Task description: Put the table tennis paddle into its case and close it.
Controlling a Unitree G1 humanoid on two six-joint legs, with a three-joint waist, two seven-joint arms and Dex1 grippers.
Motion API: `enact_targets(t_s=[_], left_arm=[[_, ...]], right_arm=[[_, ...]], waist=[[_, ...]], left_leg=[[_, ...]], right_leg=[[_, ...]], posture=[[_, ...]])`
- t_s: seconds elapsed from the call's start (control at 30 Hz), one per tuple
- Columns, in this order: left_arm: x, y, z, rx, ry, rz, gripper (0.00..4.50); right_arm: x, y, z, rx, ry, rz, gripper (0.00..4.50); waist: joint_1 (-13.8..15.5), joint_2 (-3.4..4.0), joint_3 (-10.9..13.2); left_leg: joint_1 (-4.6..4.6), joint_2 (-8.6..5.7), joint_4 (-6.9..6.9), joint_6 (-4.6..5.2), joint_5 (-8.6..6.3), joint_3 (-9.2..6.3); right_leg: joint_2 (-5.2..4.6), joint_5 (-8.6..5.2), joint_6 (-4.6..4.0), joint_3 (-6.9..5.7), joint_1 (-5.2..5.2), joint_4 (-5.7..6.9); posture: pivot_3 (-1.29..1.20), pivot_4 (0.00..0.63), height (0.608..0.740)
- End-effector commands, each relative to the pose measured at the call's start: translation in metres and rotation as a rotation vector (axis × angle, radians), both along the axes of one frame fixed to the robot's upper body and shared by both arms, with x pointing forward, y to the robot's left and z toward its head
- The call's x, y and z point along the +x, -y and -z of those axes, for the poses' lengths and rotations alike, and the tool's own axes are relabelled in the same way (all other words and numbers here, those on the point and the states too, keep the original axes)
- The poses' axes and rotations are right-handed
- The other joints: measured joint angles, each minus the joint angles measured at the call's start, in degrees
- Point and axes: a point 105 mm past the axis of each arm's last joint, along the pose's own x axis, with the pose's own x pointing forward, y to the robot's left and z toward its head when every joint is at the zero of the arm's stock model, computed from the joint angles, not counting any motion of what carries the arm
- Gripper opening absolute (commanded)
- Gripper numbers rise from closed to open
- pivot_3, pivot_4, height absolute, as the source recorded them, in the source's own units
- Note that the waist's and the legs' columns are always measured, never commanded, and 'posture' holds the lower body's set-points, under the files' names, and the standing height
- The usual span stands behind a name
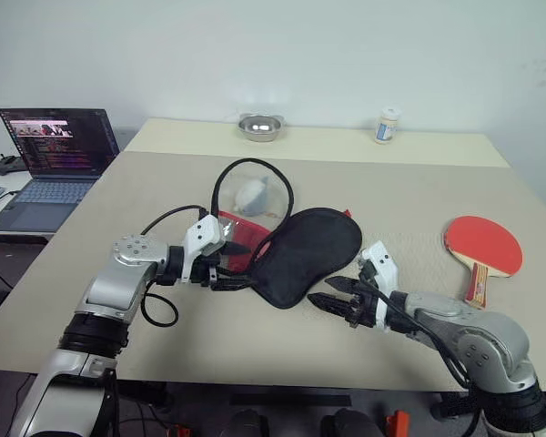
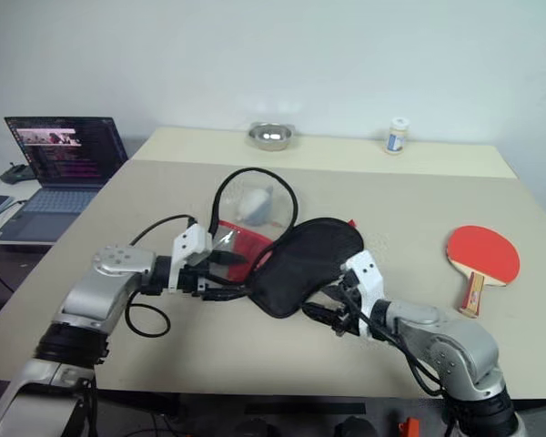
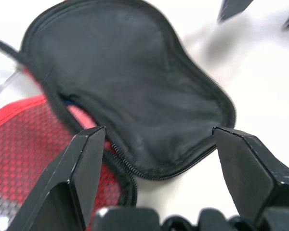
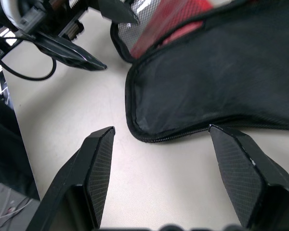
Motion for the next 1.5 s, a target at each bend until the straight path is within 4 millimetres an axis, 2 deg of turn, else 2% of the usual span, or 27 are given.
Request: enact_targets(t_s=[0.03,0.27,0.63,0.87,1.03,1.2,1.33,1.5], left_arm=[[-0.002,0.008,-0.031,-0.053,0.088,0.044,3.83],[-0.001,0.013,-0.038,-0.059,0.102,0.033,3.83],[0.005,0.015,-0.039,-0.049,0.112,0.018,3.83],[0.004,0.016,-0.038,-0.051,0.115,0.020,3.83],[0.003,0.015,-0.036,-0.052,0.100,0.008,3.90],[0.004,0.019,-0.037,-0.061,0.092,0.006,3.90],[0.004,0.021,-0.037,-0.063,0.092,0.010,3.90],[0.003,0.024,-0.038,-0.076,0.101,0.029,3.90]], right_arm=[[0.012,0.000,0.015,-0.044,-0.058,0.049,3.40],[0.027,-0.006,0.025,-0.062,-0.071,0.093,3.40],[0.039,-0.040,0.024,-0.020,-0.051,0.060,3.40],[0.039,-0.039,0.036,-0.067,-0.087,0.074,3.40],[0.042,-0.031,0.040,-0.076,-0.106,0.107,1.71],[0.052,-0.022,0.039,-0.041,-0.125,0.192,0.03],[0.057,-0.015,0.037,-0.016,-0.142,0.234,0.03],[0.062,0.009,0.029,-0.006,-0.149,0.278,0.03]], waist=[[-0.1,-0.01,0.0],[-0.5,0.00,0.0],[-0.8,0.00,0.0],[-0.9,0.01,0.0],[-1.1,0.00,0.0],[-1.2,0.01,0.0],[-1.4,0.00,0.0],[-1.2,0.00,0.0]], left_leg=[[-0.09,0.01,0.01,0.00,0.00,0.00],[-0.13,0.07,0.02,0.00,0.02,-0.01],[-0.06,0.26,0.04,-0.04,0.04,-0.01],[-0.03,0.28,0.04,-0.09,0.08,0.01],[-0.01,0.27,0.04,-0.11,0.09,0.01],[-0.03,0.27,0.03,-0.11,0.09,0.01],[0.00,0.22,0.06,-0.15,0.11,0.02],[0.05,0.14,0.08,-0.18,0.15,0.02]], right_leg=[[0.01,0.00,0.00,0.00,-0.13,0.08],[0.15,0.00,-0.01,0.02,-0.25,0.20],[0.43,0.03,-0.04,0.09,-0.27,0.27],[0.46,0.05,-0.07,0.11,-0.27,0.33],[0.45,0.04,-0.07,0.13,-0.28,0.38],[0.45,0.04,-0.07,0.13,-0.28,0.35],[0.44,0.04,-0.07,0.14,-0.28,0.48],[0.41,0.03,-0.07,0.16,-0.28,0.63]], posture=[[0.00,0.150,0.740],[0.00,0.150,0.740],[0.00,0.150,0.740],[0.00,0.150,0.740],[0.00,0.150,0.740],[0.00,0.150,0.740],[0.00,0.150,0.740],[0.00,0.150,0.740]])
